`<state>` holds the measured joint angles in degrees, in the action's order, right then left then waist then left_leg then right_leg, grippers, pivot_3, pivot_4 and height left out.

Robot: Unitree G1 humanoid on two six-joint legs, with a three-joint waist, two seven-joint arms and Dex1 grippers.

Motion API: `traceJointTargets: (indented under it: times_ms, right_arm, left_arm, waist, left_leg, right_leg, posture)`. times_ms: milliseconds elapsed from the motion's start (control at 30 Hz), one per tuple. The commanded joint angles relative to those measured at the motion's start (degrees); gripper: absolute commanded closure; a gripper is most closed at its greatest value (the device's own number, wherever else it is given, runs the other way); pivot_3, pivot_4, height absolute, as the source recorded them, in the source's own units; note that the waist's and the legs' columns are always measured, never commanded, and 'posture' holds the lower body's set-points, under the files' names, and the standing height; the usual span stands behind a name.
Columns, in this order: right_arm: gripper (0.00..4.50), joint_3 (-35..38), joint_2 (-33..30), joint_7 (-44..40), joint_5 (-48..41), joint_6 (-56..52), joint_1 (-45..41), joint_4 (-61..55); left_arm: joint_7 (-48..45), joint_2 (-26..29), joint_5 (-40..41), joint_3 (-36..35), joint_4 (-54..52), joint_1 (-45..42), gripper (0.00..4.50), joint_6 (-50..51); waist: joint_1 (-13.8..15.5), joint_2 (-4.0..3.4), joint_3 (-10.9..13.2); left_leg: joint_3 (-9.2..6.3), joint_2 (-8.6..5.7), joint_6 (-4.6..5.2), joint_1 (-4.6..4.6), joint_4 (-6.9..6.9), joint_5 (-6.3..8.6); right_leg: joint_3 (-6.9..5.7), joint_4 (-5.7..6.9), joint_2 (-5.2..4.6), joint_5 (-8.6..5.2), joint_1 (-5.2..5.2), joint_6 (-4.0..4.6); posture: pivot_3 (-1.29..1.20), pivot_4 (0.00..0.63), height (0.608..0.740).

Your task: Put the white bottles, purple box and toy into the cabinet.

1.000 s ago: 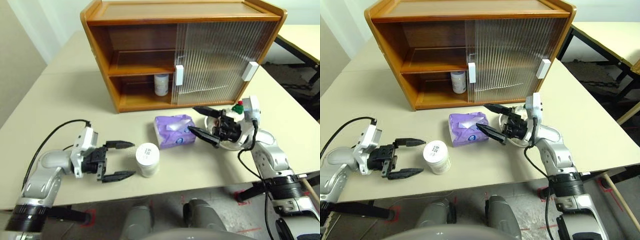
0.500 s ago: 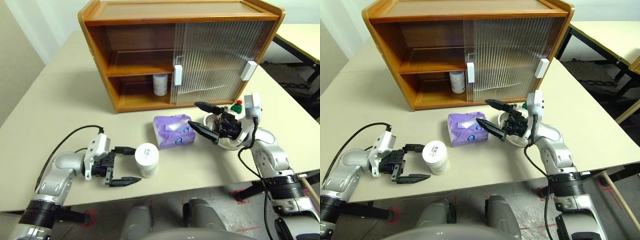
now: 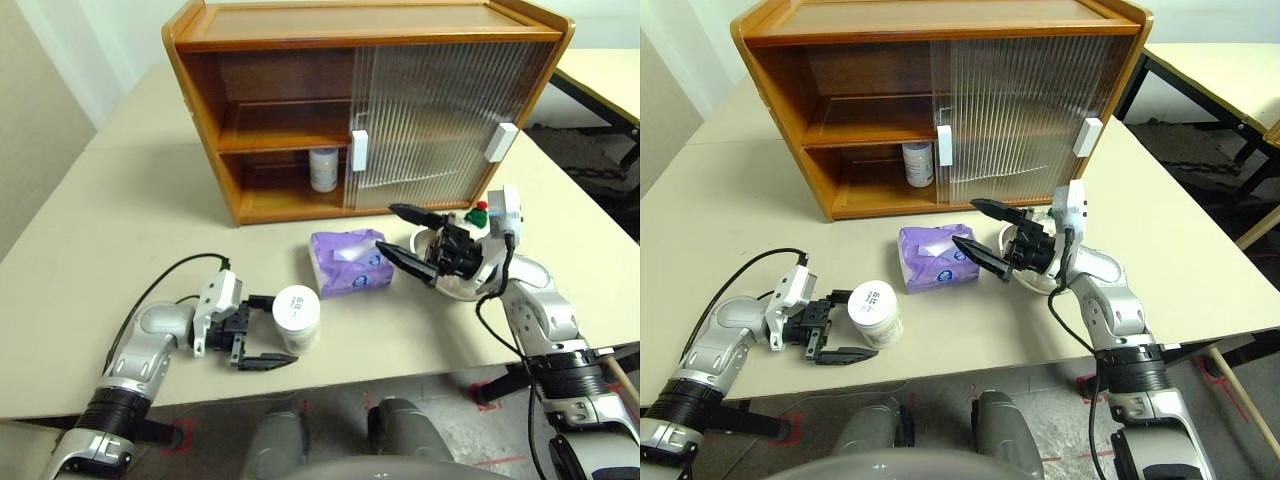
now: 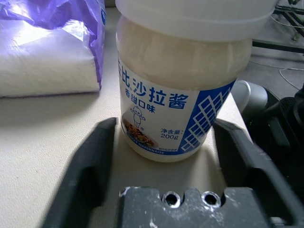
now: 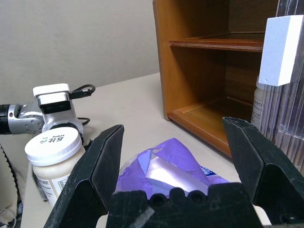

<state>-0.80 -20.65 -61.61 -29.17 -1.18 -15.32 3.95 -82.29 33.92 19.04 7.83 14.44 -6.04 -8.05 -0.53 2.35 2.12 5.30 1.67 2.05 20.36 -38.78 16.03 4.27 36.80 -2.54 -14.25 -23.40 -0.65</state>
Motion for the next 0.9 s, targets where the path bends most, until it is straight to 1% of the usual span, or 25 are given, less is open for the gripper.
traceJointTargets:
  times_ms: [33,233,433,600,733,833,900]
  right_arm:
    - [0.0,0.13,-0.28,-0.18,0.59,0.51,0.34,-0.4]
    - [0.0,-0.26,-0.06,-0.35,0.85,0.43,0.43,-0.31]
    - [0.0,-0.47,-0.02,-0.74,1.17,0.6,0.1,0.41]
    - [0.0,-0.54,0.26,-1.21,1.37,0.78,-0.29,0.98]
    - [0.0,-0.4,0.61,-1.42,1.44,1.01,-0.72,1.38]
    - [0.0,0.2,1.02,-0.26,2.08,2.1,-0.67,1.54]
    - [0.0,0.23,1.63,1.46,3.41,3.65,0.09,1.09]
  left_arm:
    - [-0.22,-1.16,0.26,0.69,1.07,0.69,1.46,-0.16]
    - [-0.05,-1.82,1.42,-0.73,0.47,1.66,1.48,0.21]
    - [0.55,-0.96,2.44,-2.62,-1.13,2.86,1.48,1.06]
    - [3.19,-0.92,4.43,-5.68,-2.22,3.47,1.48,2.53]
    - [7.83,-1.57,5.6,-8.75,-3.11,3.24,1.48,4.61]
    - [12.74,-2.04,3.85,-9.92,-3.54,2.28,1.48,5.11]
    - [18.7,-3.17,2.09,-10.78,-3.9,0.41,1.48,5.82]
  waist:
    - [-0.01,0.0,0.0]
    - [-0.05,0.0,0.0]
    - [-0.16,0.0,0.0]
    - [-0.18,0.0,0.0]
    - [-0.1,0.01,0.01]
    - [-0.05,0.01,0.01]
    - [0.08,0.01,0.01]
  left_leg:
    - [0.0,0.0,0.0,0.0,-0.02,0.0]
    - [0.01,-0.01,0.03,0.01,-0.07,0.0]
    - [-0.01,0.04,0.02,0.01,-0.06,0.0]
    - [-0.01,0.08,0.02,0.0,-0.06,0.0]
    - [-0.03,0.1,0.02,0.0,-0.06,0.0]
    - [-0.03,0.07,-0.02,0.01,-0.06,0.02]
    - [-0.03,0.06,-0.02,0.03,-0.06,0.02]
  right_leg:
    - [0.0,0.0,0.0,0.0,0.01,-0.03]
    - [0.0,0.0,-0.03,0.0,0.03,-0.09]
    - [0.0,0.0,-0.02,0.0,0.02,-0.06]
    - [0.01,0.01,0.0,0.0,0.01,-0.07]
    - [-0.01,0.04,-0.01,-0.03,-0.01,-0.13]
    - [-0.02,0.03,-0.12,-0.03,-0.01,-0.13]
    - [-0.03,0.03,-0.15,0.01,-0.01,-0.07]
  posture:
    - [0.04,0.0,0.74]
    - [0.04,0.0,0.74]
    - [0.05,0.0,0.74]
    - [0.06,0.0,0.74]
    - [0.06,0.0,0.74]
    - [0.07,0.0,0.74]
    - [0.07,0.0,0.74]
